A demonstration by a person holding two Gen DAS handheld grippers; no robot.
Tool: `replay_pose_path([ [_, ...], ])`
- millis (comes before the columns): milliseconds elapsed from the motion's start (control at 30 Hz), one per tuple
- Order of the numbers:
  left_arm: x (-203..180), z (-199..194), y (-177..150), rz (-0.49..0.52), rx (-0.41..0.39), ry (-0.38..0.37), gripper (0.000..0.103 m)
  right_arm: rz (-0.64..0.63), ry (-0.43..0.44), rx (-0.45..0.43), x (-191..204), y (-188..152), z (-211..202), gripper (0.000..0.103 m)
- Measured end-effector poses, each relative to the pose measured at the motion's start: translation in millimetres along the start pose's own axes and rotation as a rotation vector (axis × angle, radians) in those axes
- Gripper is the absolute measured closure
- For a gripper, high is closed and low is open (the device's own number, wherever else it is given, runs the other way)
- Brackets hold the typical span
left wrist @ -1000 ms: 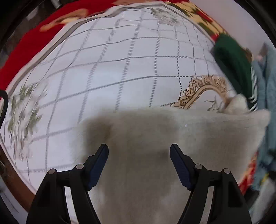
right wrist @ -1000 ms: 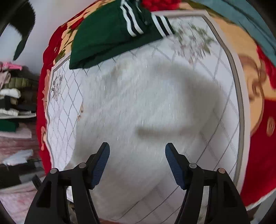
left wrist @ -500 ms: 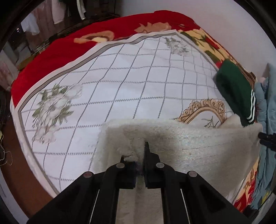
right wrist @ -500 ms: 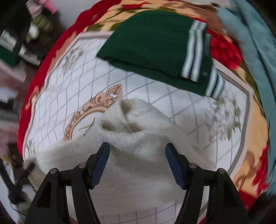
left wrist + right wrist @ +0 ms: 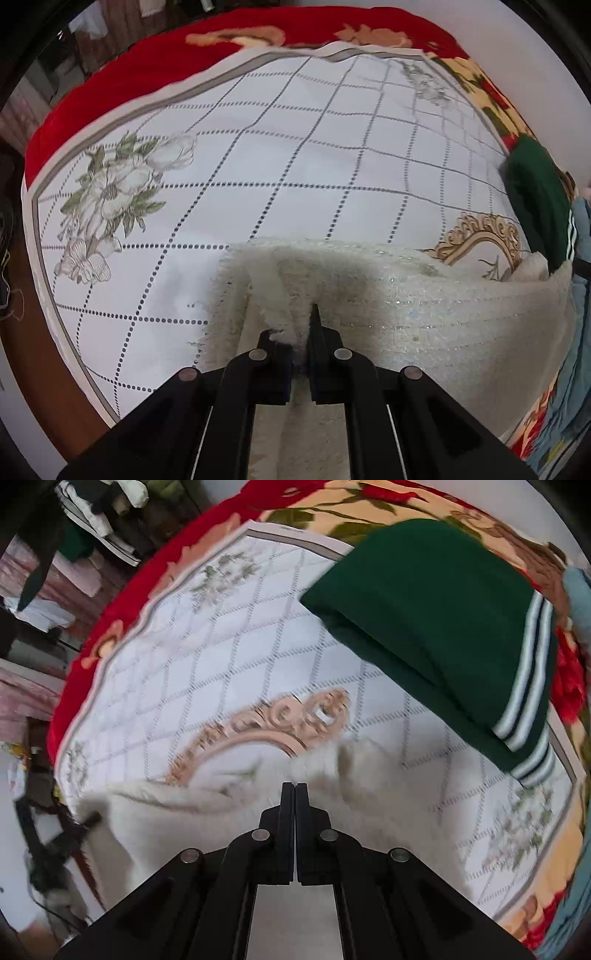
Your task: Fold large clothes
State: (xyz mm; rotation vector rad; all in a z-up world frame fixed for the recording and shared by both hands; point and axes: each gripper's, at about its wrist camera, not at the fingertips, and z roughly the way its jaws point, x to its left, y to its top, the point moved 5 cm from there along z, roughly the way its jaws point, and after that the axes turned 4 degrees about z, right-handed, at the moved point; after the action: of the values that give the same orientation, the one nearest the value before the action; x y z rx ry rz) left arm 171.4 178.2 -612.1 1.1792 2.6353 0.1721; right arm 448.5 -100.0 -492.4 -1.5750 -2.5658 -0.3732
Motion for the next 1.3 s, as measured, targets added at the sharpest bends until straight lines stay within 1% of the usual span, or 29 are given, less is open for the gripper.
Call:
replay_pose_path([
  [67,2.2,7.1,-0.4,-0.011,0.017,0.003,0.099,0.087,0.023,0.058,-5.9,1.9,3.8,0.103],
  [100,2.6,9.5,-0.5,-0.014,0.024,0.0,0.099,0.097,0.022,0.068,-6.7,-0.6,2.8,0.099],
  [133,1.5,11.3,-0.3,-0.007,0.027,0.002,0.099,0.087,-0.002,0.073,-8.0,-5.5,-2.0,0.092],
  [167,0.7,12.2,0.1,-0.001,0.027,0.003,0.099,0.061,-0.025,0.059,-9.0,-9.0,-6.3,0.059],
  [200,0.1,12.7,0.2,0.001,0.027,0.002,0.099,0.008,-0.083,0.047,-11.1,-13.8,-10.0,0.015],
  [233,-0.1,13.6,0.2,0.004,0.027,0.0,0.099,-0.02,-0.109,0.051,-13.4,-15.4,-9.0,0.002],
  [300,-0.4,15.5,-0.2,0.008,0.026,-0.002,0.099,-0.061,-0.135,0.09,-20.7,-15.8,3.9,0.0],
  [333,-0.5,16.6,-0.2,0.009,0.026,-0.002,0.099,-0.067,-0.124,0.119,-23.2,-15.3,12.1,0.0],
  [367,-1.1,17.8,-0.2,0.012,0.027,0.0,0.099,-0.082,-0.084,0.182,-24.4,-16.7,27.4,0.004],
  [433,-2.8,18.6,0.5,0.016,0.029,-0.001,0.099,-0.108,-0.024,0.233,-21.5,-19.8,43.6,0.06],
  [467,-3.8,18.8,1.0,0.022,0.03,0.004,0.099,-0.123,-0.018,0.264,-18.2,-22.1,49.8,0.091],
  [533,-4.2,20.4,2.4,0.025,0.033,0.005,0.099,-0.133,-0.028,0.218,-11.7,-17.2,42.5,0.094],
  [600,-1.8,22.8,1.9,0.032,0.038,0.008,0.099,-0.061,0.037,0.129,-9.3,-4.7,21.4,0.096],
  [667,0.0,26.9,2.0,0.039,0.044,0.009,0.099,-0.001,0.076,0.059,-10.3,8.4,9.3,0.097],
  [700,0.6,28.1,1.8,0.045,0.044,0.011,0.099,0.008,0.082,0.051,-9.0,12.0,9.8,0.098],
  [733,-0.7,30.7,2.6,0.052,0.045,0.016,0.099,0.024,0.068,0.029,-8.3,18.8,15.2,0.098],
  [767,-0.6,32.2,2.9,0.055,0.047,0.018,0.099,0.034,0.059,0.034,-6.6,24.3,27.8,0.098],
  [833,0.0,33.6,3.4,0.057,0.05,0.016,0.099,0.048,0.01,0.035,-5.3,30.6,53.9,0.098],
  [900,0.5,34.5,3.8,0.051,0.059,0.009,0.098,0.07,-0.02,0.06,-6.8,32.9,81.5,0.098],
  [967,1.2,31.0,5.5,0.043,0.075,0.002,0.094,0.088,-0.04,0.093,-8.3,31.3,99.4,0.098],
  [1000,0.5,27.8,6.4,0.042,0.079,0.004,0.094,0.118,-0.042,0.102,-11.6,31.2,101.2,0.098],
  [1067,-2.2,14.0,7.8,0.051,0.067,0.003,0.092,0.181,-0.011,0.087,-15.7,32.7,87.4,0.096],
  [1100,-4.9,5.7,8.7,0.064,0.05,0.011,0.092,0.208,0.011,0.045,-19.0,32.2,66.4,0.087],
  [1133,-7.1,-0.7,8.9,0.074,0.035,0.012,0.09,0.214,0.003,0.017,-21.6,30.9,51.6,0.077],
  [1167,-10.5,-8.9,9.7,0.081,0.016,0.007,0.079,0.218,-0.018,-0.014,-25.0,28.4,35.6,0.046],
  [1200,-13.4,-16.0,10.1,0.079,0.002,-0.007,0.069,0.219,-0.066,-0.075,-32.0,19.8,8.6,0.02],
  [1233,-14.9,-21.1,10.1,0.074,-0.006,-0.011,0.038,0.22,-0.08,-0.119,-35.3,13.4,-8.3,0.018],
  [1267,-17.1,-25.3,10.6,0.069,-0.013,-0.013,0.014,0.227,-0.068,-0.168,-39.9,1.6,-27.7,0.018],
  [1300,-21.1,-30.3,10.5,0.068,-0.022,-0.022,0.013,0.248,-0.05,-0.184,-45.8,-13.4,-41.4,0.018],
])
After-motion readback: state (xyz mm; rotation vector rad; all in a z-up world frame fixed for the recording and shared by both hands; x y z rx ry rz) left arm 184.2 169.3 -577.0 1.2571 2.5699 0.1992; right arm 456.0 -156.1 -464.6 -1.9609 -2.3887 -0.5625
